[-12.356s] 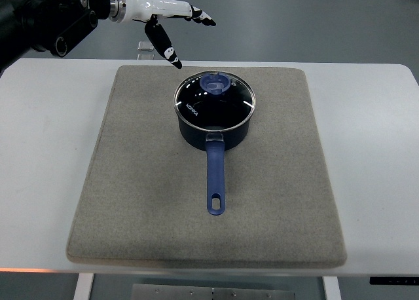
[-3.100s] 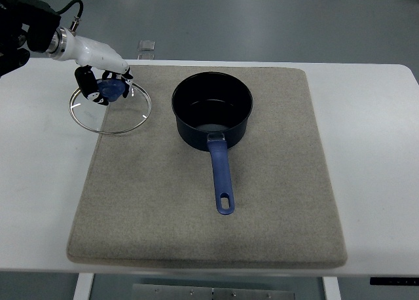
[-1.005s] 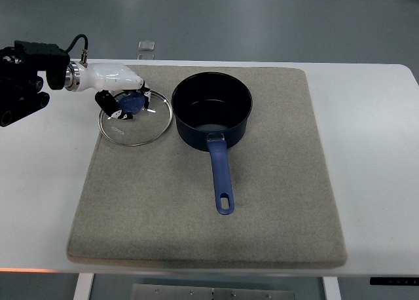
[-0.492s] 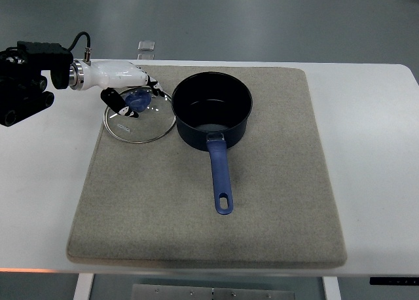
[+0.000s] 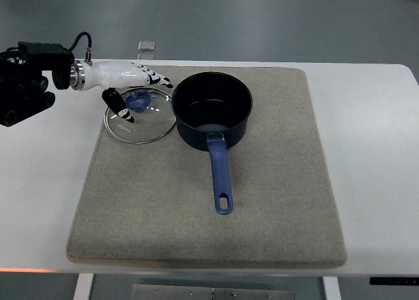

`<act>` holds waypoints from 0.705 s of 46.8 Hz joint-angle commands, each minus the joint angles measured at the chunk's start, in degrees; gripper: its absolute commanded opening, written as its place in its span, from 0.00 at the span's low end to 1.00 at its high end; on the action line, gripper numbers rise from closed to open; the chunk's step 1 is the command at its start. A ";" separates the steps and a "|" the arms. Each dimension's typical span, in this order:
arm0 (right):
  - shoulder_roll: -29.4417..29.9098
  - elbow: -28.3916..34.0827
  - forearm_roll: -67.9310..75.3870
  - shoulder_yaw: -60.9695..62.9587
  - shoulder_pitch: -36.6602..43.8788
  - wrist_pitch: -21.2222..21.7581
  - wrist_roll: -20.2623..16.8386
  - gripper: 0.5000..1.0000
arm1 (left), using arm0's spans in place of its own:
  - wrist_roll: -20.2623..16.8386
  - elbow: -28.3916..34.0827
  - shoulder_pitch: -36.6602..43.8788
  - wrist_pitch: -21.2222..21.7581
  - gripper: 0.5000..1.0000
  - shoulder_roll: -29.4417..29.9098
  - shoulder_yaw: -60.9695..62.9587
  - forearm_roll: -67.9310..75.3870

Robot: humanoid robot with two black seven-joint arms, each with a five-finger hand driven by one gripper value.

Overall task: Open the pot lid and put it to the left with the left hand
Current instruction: 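Open the left hand and release the lid knob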

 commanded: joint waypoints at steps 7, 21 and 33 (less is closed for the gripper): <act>0.00 0.00 0.00 0.03 0.00 -0.01 0.00 0.83 | 0.00 0.01 -0.49 -0.87 0.98 2.84 -10.20 -1.19; 0.00 0.00 0.00 0.03 0.00 -0.01 0.00 0.83 | 0.00 4.05 4.25 -0.35 0.97 3.38 -27.44 -24.37; 0.00 0.00 0.00 0.03 0.00 -0.01 0.00 0.83 | 0.00 10.89 4.52 -0.08 0.95 0.75 -27.71 -44.59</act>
